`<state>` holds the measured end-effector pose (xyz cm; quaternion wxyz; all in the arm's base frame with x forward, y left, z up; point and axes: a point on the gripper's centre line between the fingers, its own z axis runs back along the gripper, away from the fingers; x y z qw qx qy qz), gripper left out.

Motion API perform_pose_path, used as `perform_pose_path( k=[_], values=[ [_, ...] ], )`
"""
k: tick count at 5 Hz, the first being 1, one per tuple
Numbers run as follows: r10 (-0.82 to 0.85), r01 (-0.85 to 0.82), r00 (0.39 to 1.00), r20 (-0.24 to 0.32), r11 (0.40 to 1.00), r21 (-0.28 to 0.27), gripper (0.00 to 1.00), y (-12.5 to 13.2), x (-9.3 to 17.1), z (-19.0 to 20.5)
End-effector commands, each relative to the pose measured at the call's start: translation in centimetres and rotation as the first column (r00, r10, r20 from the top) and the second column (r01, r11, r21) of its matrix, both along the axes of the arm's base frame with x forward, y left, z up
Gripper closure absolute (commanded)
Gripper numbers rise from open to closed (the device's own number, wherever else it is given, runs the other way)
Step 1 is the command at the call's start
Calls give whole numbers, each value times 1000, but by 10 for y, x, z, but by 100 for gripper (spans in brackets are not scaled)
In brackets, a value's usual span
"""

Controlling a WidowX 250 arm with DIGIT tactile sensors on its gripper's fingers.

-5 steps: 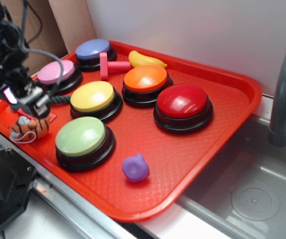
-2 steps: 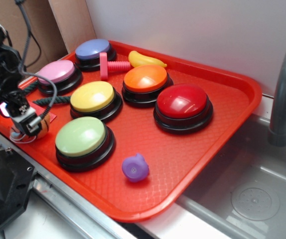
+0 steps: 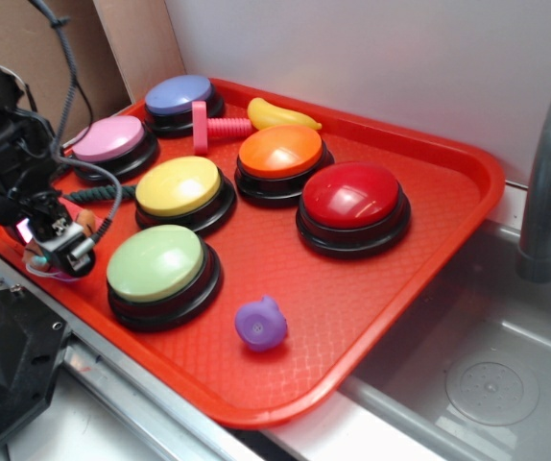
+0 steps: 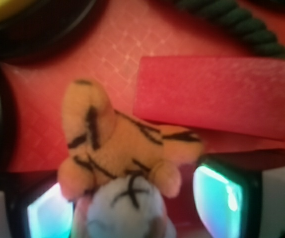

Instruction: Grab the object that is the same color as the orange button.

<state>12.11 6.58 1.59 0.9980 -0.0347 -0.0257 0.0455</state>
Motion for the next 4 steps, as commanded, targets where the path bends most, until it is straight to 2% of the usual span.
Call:
perform_pose_path(
  k=[1,2,3,4],
  values=[
    [54,-54,998,15,998,18,100,3,0,7],
    [107,-107,994,0,994,36,100,5,1,29],
    [138,-138,990,-13,990,22,100,-4,15,58],
    [106,-107,993,-49,994,-29,100,-29,43,86]
  ],
)
